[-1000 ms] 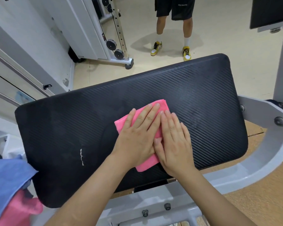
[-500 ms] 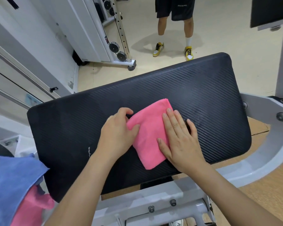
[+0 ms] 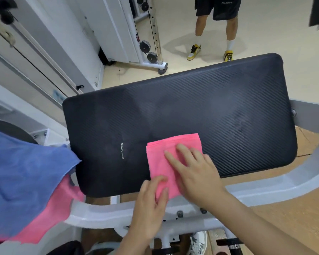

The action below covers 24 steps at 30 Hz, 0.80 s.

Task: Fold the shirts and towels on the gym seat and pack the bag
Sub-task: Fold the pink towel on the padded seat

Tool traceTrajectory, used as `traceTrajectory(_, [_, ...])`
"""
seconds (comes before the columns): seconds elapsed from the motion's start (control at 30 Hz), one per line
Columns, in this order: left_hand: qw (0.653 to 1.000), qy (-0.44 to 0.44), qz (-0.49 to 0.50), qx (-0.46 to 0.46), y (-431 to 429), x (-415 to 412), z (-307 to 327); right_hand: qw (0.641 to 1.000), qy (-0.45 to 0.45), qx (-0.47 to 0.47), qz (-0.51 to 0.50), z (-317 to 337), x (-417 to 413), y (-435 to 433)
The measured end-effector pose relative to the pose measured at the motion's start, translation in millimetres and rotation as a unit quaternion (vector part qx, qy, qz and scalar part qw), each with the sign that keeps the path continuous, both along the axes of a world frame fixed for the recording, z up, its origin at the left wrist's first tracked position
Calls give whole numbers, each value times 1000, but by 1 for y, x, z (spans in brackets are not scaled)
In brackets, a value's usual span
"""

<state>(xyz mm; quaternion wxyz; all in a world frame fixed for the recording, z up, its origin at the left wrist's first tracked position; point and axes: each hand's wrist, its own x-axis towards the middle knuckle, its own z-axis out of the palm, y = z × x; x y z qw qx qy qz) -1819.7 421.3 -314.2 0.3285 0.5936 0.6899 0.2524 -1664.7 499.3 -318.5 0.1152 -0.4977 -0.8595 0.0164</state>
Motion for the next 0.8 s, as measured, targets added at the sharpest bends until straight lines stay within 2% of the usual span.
traceTrajectory(0.07, [999, -11, -32, -22, -3, -5, -1, 1000, -6, -28, 3, 3, 3, -4])
traceTrajectory(0.13, [994, 62, -87, -24, -5, -12, -5, 998, -15, -60, 12, 6, 7, -7])
traceTrajectory(0.23, [968, 208, -132, 41, -2, -22, -11, 996, 13, -85, 31, 7, 14, -15])
traceTrajectory(0.3, [942, 293, -125, 102, 3, -25, -11, 994, 35, -93, 40, 6, 23, -24])
traceTrajectory(0.43, [911, 351, -146, 158, 9, -28, -3, 996, -6, -77, 53, 1, 36, -38])
traceTrajectory(0.53, [902, 357, -164, 179, 12, -32, -1, 996, -7, -86, 25, -3, 38, -37])
traceTrajectory(0.6, [908, 342, -173, 171, 16, -36, 1, 997, 7, -76, 19, -3, 38, -33])
traceTrajectory(0.7, [957, 230, -157, 82, 25, -44, 13, 997, 53, -50, 31, 0, 42, -23])
traceTrajectory(0.8, [976, 160, -145, 26, 34, -51, 21, 984, 147, -98, 8, 10, 48, -6])
